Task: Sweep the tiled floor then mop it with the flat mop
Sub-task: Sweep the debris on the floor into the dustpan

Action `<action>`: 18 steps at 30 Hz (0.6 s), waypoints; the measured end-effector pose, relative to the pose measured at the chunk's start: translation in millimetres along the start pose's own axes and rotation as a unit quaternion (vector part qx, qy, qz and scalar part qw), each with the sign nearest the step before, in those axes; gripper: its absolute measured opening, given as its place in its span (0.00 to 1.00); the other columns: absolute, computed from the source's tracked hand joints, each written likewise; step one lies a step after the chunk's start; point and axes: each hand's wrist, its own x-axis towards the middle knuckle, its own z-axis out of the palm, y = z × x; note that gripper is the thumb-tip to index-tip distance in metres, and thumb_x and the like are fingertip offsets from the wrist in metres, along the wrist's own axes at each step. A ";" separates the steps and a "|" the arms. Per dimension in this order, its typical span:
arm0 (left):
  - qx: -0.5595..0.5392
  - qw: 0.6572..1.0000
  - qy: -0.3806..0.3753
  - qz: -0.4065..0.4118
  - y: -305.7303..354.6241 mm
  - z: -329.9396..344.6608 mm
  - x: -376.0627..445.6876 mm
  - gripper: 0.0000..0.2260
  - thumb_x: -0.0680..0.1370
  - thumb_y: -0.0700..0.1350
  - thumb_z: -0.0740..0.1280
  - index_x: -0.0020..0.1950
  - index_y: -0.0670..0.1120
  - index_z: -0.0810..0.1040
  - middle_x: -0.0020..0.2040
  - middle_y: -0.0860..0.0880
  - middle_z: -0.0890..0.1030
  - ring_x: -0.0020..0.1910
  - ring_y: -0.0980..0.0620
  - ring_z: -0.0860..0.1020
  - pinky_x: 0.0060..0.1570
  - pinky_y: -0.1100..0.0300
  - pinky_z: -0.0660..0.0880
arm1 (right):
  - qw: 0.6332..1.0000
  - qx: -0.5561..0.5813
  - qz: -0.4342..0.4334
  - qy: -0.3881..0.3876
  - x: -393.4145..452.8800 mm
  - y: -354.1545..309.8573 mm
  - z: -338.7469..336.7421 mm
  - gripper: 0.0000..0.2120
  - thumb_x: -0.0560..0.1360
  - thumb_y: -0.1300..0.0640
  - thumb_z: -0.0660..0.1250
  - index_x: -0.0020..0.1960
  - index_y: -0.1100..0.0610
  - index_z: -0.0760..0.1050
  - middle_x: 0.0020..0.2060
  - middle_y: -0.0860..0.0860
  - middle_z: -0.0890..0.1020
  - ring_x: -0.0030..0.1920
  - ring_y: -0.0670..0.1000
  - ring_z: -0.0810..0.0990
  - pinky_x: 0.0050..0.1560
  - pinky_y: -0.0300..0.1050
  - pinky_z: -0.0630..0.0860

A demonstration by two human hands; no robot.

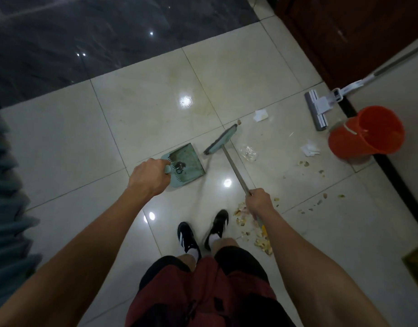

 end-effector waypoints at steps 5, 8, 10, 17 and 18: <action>0.014 1.000 -0.002 0.018 21.3 -23.6 65.1 0.10 0.77 0.48 0.64 0.56 0.53 0.81 0.41 0.48 0.80 0.37 0.46 0.78 0.32 0.60 0.68 | 1.000 0.029 -0.005 0.003 48.8 -37.9 -38.0 0.14 0.81 0.61 0.59 0.61 0.63 0.79 0.45 0.62 0.83 0.32 0.59 0.80 0.35 0.48 0.82; 0.018 1.000 0.010 0.016 37.9 -38.0 99.2 0.12 0.77 0.50 0.64 0.59 0.55 0.81 0.43 0.48 0.82 0.36 0.47 0.77 0.32 0.60 0.70 | 0.999 0.049 -0.006 -0.004 85.4 -56.5 -62.7 0.14 0.81 0.61 0.58 0.57 0.63 0.80 0.41 0.60 0.82 0.28 0.56 0.78 0.28 0.43 0.78; 0.022 1.000 0.005 0.018 50.7 -46.7 120.1 0.13 0.77 0.50 0.63 0.59 0.55 0.81 0.44 0.48 0.83 0.37 0.47 0.79 0.33 0.58 0.76 | 0.998 0.066 0.003 -0.018 109.1 -68.6 -79.3 0.14 0.81 0.61 0.57 0.57 0.62 0.79 0.42 0.62 0.83 0.25 0.57 0.78 0.28 0.47 0.80; 0.037 0.999 -0.013 0.018 96.5 -61.4 186.5 0.12 0.78 0.50 0.64 0.60 0.54 0.82 0.42 0.50 0.83 0.33 0.50 0.79 0.28 0.61 0.74 | 0.993 0.105 0.017 -0.049 185.3 -99.7 -124.8 0.16 0.75 0.66 0.56 0.59 0.64 0.77 0.46 0.67 0.83 0.31 0.59 0.77 0.33 0.49 0.77; 0.040 0.999 -0.019 0.016 99.5 -62.5 190.8 0.13 0.78 0.50 0.64 0.62 0.55 0.81 0.43 0.50 0.84 0.34 0.50 0.80 0.30 0.58 0.78 | 0.994 0.097 0.017 -0.055 189.5 -101.7 -126.9 0.16 0.75 0.66 0.56 0.58 0.64 0.77 0.46 0.67 0.82 0.32 0.60 0.77 0.34 0.50 0.78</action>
